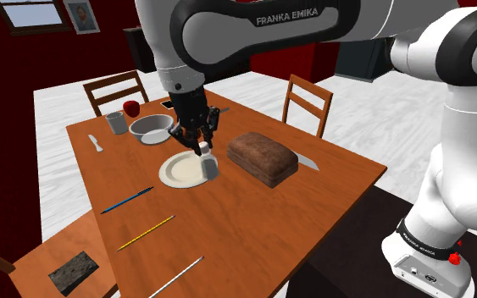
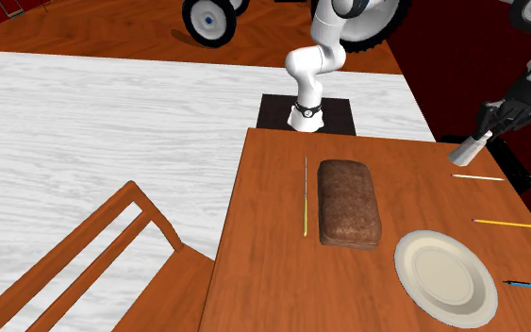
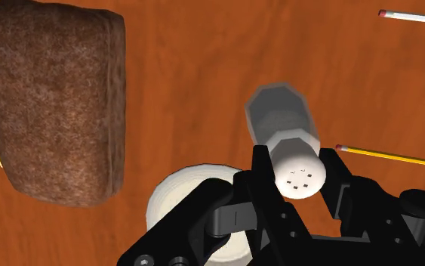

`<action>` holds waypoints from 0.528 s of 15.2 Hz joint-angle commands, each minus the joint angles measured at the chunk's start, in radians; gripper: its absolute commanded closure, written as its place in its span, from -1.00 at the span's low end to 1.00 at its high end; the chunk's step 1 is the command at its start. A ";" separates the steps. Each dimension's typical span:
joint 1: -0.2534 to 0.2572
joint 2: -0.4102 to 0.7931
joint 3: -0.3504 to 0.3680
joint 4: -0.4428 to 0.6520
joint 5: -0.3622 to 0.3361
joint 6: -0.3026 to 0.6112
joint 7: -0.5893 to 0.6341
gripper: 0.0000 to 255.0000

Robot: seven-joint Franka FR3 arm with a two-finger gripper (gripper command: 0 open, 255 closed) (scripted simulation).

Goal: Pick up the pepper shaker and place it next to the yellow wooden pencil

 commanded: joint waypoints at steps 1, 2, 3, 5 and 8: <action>0.045 0.062 0.012 0.082 -0.023 -0.028 0.048 1.00; 0.069 0.097 0.016 0.132 -0.036 -0.046 0.068 1.00; 0.095 0.134 0.019 0.186 -0.049 -0.067 0.087 1.00; 0.119 0.167 0.019 0.222 -0.060 -0.073 0.105 1.00; 0.109 0.156 0.019 0.164 -0.056 -0.026 0.108 1.00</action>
